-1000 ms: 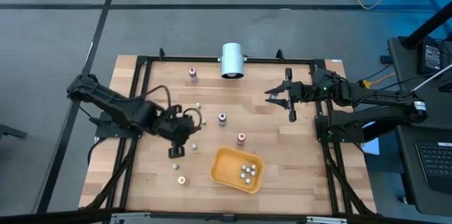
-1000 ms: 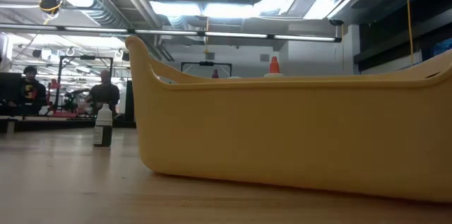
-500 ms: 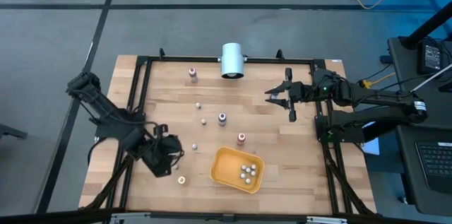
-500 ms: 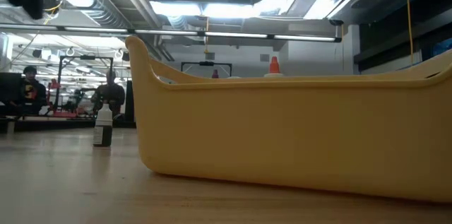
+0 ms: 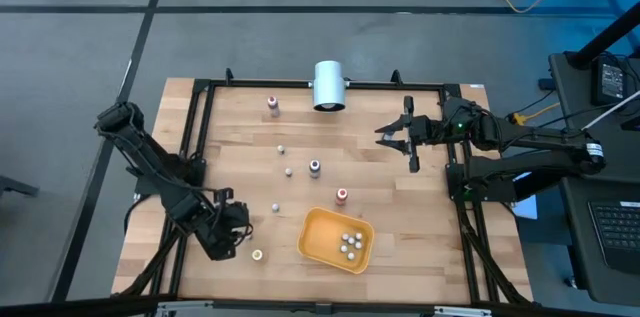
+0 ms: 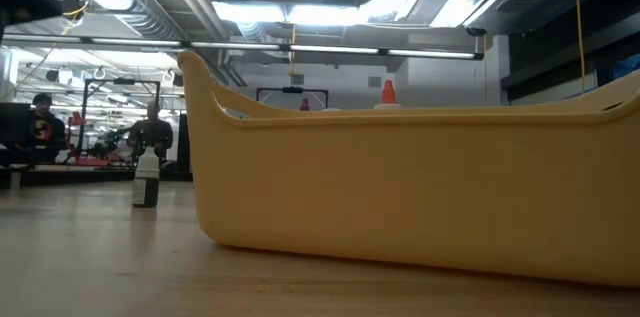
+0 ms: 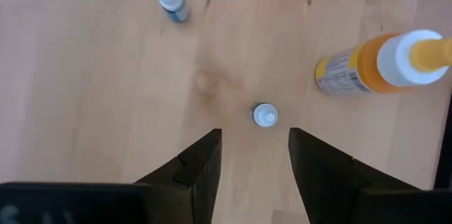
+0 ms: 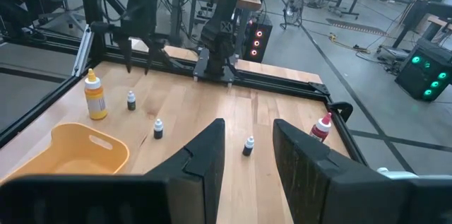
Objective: Pick & Place food coloring
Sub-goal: Put the small green food coloring bottle into the yellow container
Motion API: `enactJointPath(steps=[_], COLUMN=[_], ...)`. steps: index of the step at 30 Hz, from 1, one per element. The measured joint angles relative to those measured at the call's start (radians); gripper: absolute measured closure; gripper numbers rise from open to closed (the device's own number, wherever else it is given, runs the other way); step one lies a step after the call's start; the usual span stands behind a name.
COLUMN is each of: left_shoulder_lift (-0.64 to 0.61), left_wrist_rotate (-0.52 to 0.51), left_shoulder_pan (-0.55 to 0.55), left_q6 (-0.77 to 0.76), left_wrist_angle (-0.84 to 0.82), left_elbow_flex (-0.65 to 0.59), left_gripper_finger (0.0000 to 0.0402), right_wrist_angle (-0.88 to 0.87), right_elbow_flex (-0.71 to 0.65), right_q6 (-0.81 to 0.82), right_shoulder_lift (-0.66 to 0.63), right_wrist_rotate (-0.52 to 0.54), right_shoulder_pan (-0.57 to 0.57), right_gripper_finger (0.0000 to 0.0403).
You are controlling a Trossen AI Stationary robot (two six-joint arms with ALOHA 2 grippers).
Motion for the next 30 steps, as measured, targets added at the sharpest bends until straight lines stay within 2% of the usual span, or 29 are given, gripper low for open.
enactJointPath(steps=[10, 20, 30], left_shoulder_lift=[0.001, 0.005, 0.105], left_wrist_rotate=[0.017, 0.013, 0.017], left_shoulder_pan=[0.000, 0.000, 0.000], left_q6=[0.021, 0.098, 0.108], left_wrist_angle=[0.161, 0.224, 0.227], left_elbow_flex=[-0.112, -0.114, -0.114], left_gripper_finger=[0.0204, 0.0198, 0.0198], right_wrist_angle=[0.000, 0.000, 0.000], right_elbow_flex=[0.000, 0.000, 0.000], right_q6=[0.000, 0.000, 0.000], right_shoulder_lift=[0.000, 0.000, 0.000], right_wrist_rotate=[0.000, 0.000, 0.000], right_shoulder_pan=[0.000, 0.000, 0.000], right_gripper_finger=[0.0280, 0.0280, 0.0280])
